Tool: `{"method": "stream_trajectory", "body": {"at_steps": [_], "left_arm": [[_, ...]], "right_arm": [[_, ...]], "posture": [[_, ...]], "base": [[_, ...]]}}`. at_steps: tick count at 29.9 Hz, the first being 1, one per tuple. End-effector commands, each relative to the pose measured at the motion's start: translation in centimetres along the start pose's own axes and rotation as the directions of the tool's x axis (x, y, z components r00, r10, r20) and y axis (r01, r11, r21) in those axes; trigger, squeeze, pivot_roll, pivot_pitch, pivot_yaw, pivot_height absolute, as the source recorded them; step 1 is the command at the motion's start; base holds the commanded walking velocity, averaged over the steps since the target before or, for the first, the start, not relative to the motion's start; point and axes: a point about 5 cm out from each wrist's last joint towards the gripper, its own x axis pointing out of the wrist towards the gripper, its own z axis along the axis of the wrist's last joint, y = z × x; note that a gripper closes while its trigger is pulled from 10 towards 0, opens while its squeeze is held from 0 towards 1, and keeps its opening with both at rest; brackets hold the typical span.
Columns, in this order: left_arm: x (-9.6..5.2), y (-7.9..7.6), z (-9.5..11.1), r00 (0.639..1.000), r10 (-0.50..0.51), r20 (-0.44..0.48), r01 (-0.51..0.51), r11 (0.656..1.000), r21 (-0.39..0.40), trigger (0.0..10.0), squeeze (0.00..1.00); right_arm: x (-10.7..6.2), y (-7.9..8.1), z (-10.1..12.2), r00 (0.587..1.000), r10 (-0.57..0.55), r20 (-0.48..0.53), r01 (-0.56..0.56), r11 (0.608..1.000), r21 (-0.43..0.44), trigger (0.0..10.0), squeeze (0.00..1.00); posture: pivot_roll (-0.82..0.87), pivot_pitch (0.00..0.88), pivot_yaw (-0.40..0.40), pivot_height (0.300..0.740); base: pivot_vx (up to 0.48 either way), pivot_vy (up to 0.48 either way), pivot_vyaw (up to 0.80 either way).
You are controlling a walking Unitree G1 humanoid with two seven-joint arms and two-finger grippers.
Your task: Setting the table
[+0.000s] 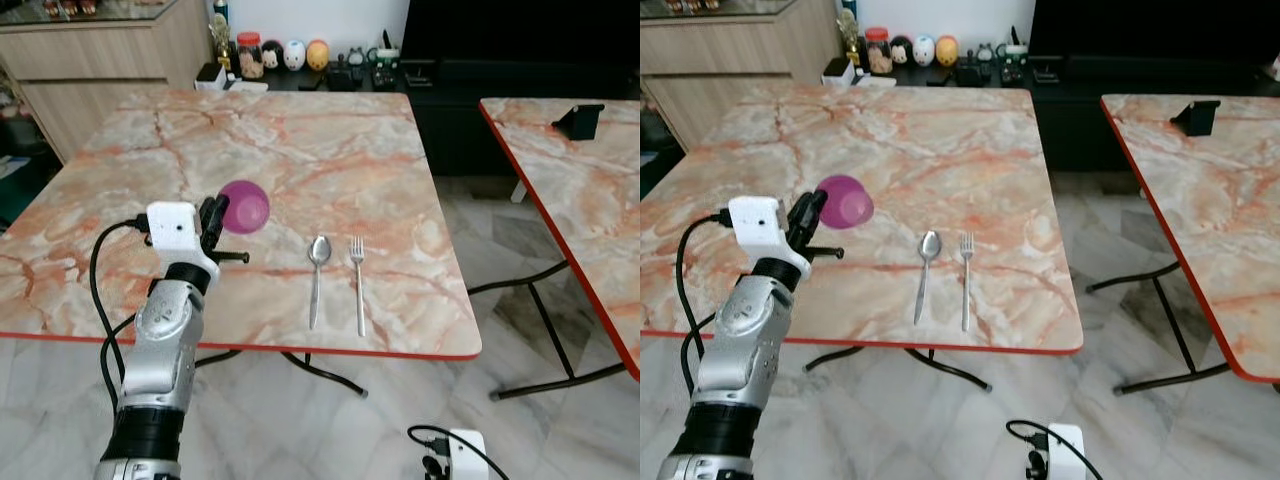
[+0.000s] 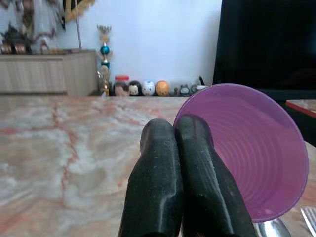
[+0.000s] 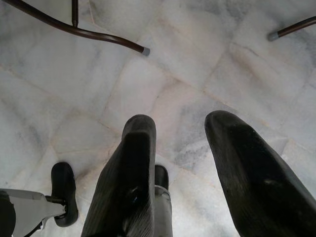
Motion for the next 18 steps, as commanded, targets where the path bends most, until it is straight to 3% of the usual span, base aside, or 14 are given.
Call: {"method": "stream_trajectory", "body": {"at_steps": [1,18], "left_arm": [[-0.24,0.57,-0.03,1.000,0.009,0.011,-0.009,1.000,0.020,10.0,0.00],[0.57,0.17,0.43,0.998,0.005,0.060,-0.007,1.000,0.027,10.0,0.00]], "right_arm": [[-0.11,-0.11,-0.36,1.000,-0.008,-0.011,0.008,1.000,0.007,10.0,0.00],[-0.18,-0.09,-0.51,1.000,-0.002,-0.010,0.002,1.000,0.011,10.0,0.00]], "posture": [[0.08,0.000,-0.010,0.740],[0.07,0.000,-0.010,0.740]], "base": [[0.000,-0.315,0.00],[0.000,-0.330,0.00]]}}
